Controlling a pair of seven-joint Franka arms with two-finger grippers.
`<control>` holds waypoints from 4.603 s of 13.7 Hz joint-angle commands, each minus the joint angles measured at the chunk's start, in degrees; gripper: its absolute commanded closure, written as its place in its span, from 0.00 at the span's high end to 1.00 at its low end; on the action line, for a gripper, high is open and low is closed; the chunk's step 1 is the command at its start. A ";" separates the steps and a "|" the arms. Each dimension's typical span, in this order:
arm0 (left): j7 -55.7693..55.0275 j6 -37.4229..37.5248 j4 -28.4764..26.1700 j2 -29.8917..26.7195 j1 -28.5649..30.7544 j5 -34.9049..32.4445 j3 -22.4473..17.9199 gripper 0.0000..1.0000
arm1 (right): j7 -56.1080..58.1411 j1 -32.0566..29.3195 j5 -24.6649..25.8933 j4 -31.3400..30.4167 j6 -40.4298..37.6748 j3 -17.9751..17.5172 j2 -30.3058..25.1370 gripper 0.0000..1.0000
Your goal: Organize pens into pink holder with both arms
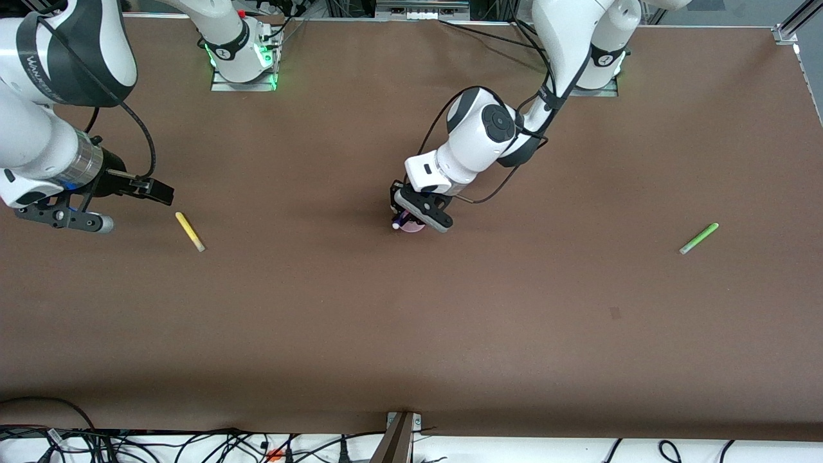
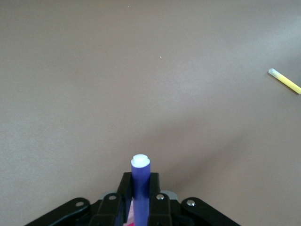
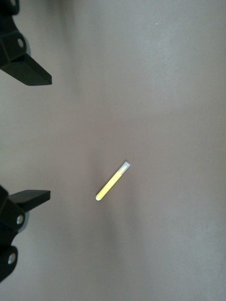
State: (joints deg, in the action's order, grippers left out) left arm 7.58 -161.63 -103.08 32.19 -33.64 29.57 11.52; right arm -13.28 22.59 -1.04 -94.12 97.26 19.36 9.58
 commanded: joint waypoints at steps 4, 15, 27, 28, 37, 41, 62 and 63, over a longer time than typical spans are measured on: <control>-1.08 4.02 -2.04 -5.64 1.99 -0.83 -0.35 1.00 | 3.18 -17.82 -0.54 -2.56 1.96 -16.52 -2.90 0.98; -1.43 62.80 16.57 -12.59 25.89 -18.64 -1.23 1.00 | 4.67 -21.45 -0.63 -2.65 2.32 -18.22 -2.90 0.99; -2.21 77.28 26.47 -19.16 28.19 -31.79 -12.37 1.00 | 4.67 -21.45 -0.63 -2.65 3.28 -17.86 -2.28 0.99; -3.78 73.60 21.65 -22.41 28.28 -30.12 -13.61 1.00 | 4.67 -21.45 -0.63 -2.65 3.46 -17.86 -2.28 0.99; -10.74 63.63 -1.08 -37.39 33.64 -30.54 -8.97 1.00 | 4.67 -21.45 -0.63 -2.65 3.90 -17.69 -2.46 0.99; -9.95 64.16 1.56 -35.10 33.64 -30.63 -8.70 1.00 | 4.67 -21.45 -0.63 -2.65 3.81 -17.78 -2.63 0.99; -6.44 65.13 3.32 -34.04 33.55 -30.54 -8.44 1.00 | 4.67 -21.45 -0.72 -2.65 3.81 -17.43 -2.90 0.99; -6.44 65.13 3.32 -34.04 33.55 -30.54 -8.44 1.00 | 4.67 -21.45 -0.72 -2.65 3.81 -17.51 -2.90 0.99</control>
State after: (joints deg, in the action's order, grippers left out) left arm -0.20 -97.69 -101.54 -2.65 -1.05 -0.80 2.28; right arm -9.83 1.91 -1.04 -95.42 100.60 2.28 8.26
